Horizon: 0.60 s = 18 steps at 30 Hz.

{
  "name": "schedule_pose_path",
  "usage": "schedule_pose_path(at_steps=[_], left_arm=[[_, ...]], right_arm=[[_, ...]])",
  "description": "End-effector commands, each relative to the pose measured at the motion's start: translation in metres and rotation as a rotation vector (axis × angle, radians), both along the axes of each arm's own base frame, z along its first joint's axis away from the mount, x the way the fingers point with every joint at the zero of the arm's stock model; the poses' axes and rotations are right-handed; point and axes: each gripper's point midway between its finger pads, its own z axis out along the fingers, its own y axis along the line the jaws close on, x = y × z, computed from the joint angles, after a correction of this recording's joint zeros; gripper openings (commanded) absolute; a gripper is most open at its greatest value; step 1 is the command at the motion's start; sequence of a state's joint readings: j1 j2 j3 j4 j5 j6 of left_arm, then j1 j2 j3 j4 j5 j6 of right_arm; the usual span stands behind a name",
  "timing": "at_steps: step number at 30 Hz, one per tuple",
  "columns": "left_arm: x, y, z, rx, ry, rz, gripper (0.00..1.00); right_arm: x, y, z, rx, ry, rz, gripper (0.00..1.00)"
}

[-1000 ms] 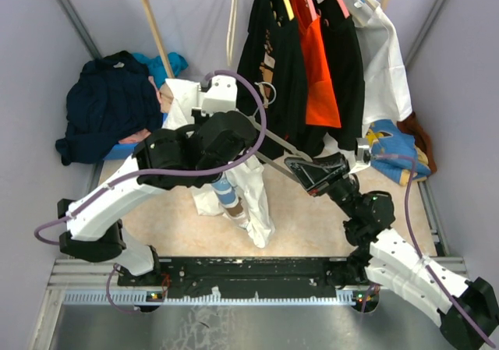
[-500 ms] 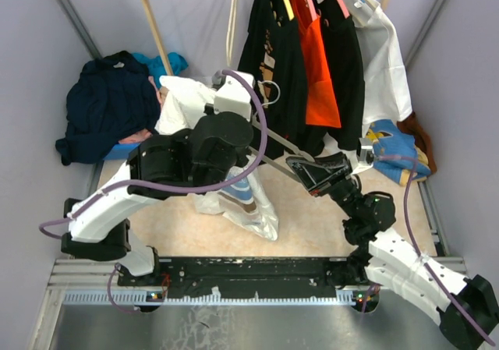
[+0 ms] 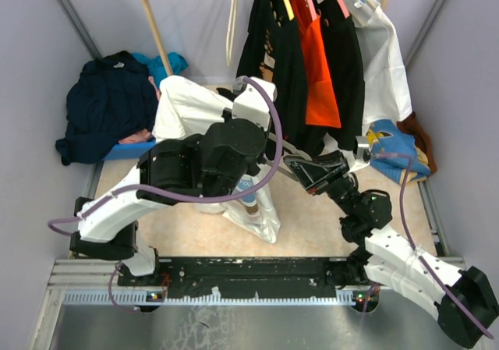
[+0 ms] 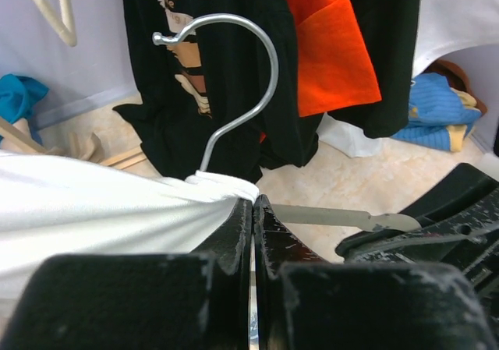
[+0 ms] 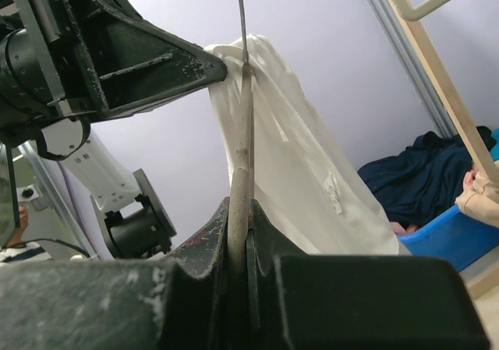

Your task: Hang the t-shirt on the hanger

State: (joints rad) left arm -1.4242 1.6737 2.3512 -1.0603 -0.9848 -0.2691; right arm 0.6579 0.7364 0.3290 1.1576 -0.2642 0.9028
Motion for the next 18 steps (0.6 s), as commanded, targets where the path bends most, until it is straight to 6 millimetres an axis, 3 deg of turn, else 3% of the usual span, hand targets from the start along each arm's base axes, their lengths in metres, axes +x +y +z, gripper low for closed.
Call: schedule_pose_path(at_steps=[1,5,9,13,18], left_arm=[[-0.017,-0.021,0.013,-0.085,0.018,-0.101,0.0],[-0.023,-0.03,0.0,-0.071,0.063,-0.137,0.0],[-0.018,-0.011,-0.022,0.015,0.086,-0.055,0.19],[-0.02,-0.001,-0.025,0.025,0.096,-0.066,0.42],[-0.031,-0.001,-0.017,-0.005,0.092,-0.178,0.5]], right_arm=[[-0.017,-0.014,0.044,0.105,-0.129,0.004,0.0],[-0.019,-0.016,0.046,0.115,-0.138,0.001,0.0],[-0.024,-0.019,0.047,0.117,-0.148,0.005,0.0],[-0.03,-0.021,0.043,0.114,-0.149,0.018,0.0],[-0.036,-0.022,0.032,0.1,-0.139,0.036,0.0]])
